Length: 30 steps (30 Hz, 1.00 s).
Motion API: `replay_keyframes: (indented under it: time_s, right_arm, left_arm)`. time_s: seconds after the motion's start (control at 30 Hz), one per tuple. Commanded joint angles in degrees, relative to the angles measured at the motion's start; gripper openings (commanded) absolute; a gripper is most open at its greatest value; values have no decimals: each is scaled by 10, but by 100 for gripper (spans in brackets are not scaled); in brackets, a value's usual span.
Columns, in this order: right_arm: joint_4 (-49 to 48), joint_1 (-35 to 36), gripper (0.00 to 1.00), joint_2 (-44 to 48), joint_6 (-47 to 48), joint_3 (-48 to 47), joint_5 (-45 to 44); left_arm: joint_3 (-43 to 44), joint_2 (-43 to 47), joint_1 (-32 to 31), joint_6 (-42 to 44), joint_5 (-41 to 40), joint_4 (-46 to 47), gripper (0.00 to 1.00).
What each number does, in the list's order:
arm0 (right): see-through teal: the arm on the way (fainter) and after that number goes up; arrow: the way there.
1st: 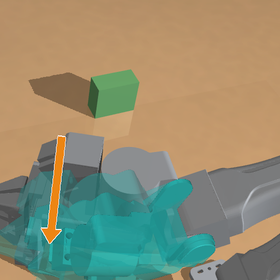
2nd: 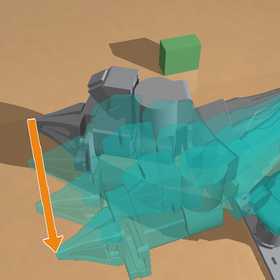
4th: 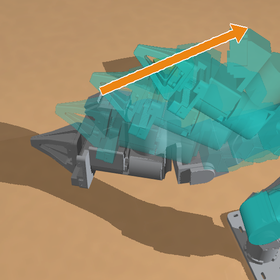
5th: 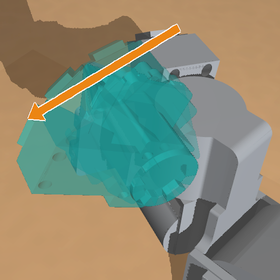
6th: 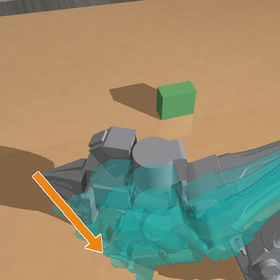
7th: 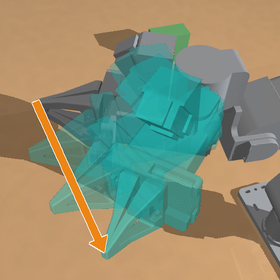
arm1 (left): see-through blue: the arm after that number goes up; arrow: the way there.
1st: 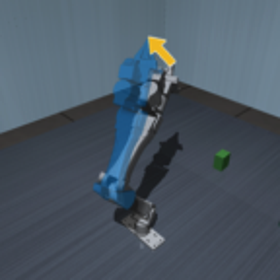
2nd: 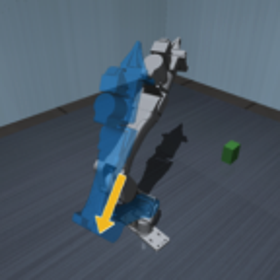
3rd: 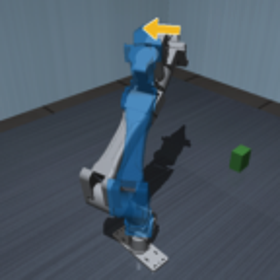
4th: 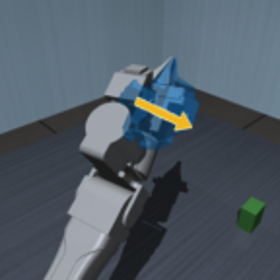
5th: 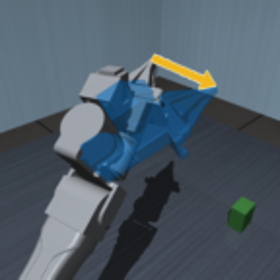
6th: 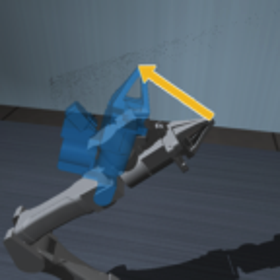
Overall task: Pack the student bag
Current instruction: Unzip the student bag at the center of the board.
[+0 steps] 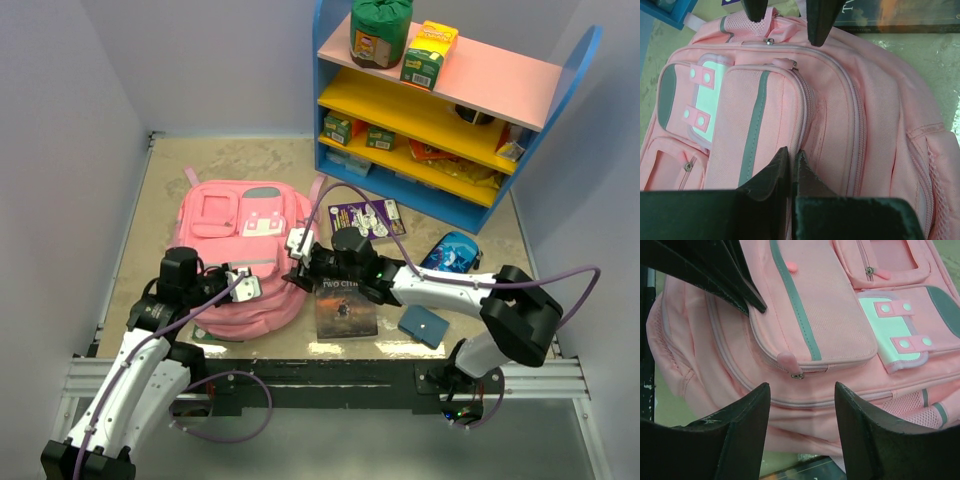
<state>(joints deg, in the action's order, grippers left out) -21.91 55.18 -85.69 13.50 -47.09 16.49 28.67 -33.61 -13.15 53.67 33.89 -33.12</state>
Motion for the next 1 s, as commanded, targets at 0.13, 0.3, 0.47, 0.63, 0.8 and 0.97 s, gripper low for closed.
replay_keyframes:
  time_s: [0.13, 0.3, 0.47, 0.63, 0.8, 0.97]
  right_arm:
    - [-44, 5, 55, -46, 14, -63, 36]
    - [-50, 5, 52, -71, 14, -78, 53]
    - [-44, 6, 42, -89, 14, -92, 68]
    - [-41, 7, 15, -89, 13, -85, 77]
    - [-42, 7, 0, -68, 6, -69, 64]
    - [-46, 10, 0, -54, -22, -56, 44]
  left_arm:
    - [24, 0, 6, -2, -8, 19, 0]
    - [25, -1, 6, -1, -13, 18, 0]
    - [25, -3, 5, -2, -13, 22, 0]
    - [26, -6, 6, -5, -17, 25, 0]
    - [24, -7, 6, -9, -18, 29, 0]
    - [24, -8, 6, -25, -23, 40, 0]
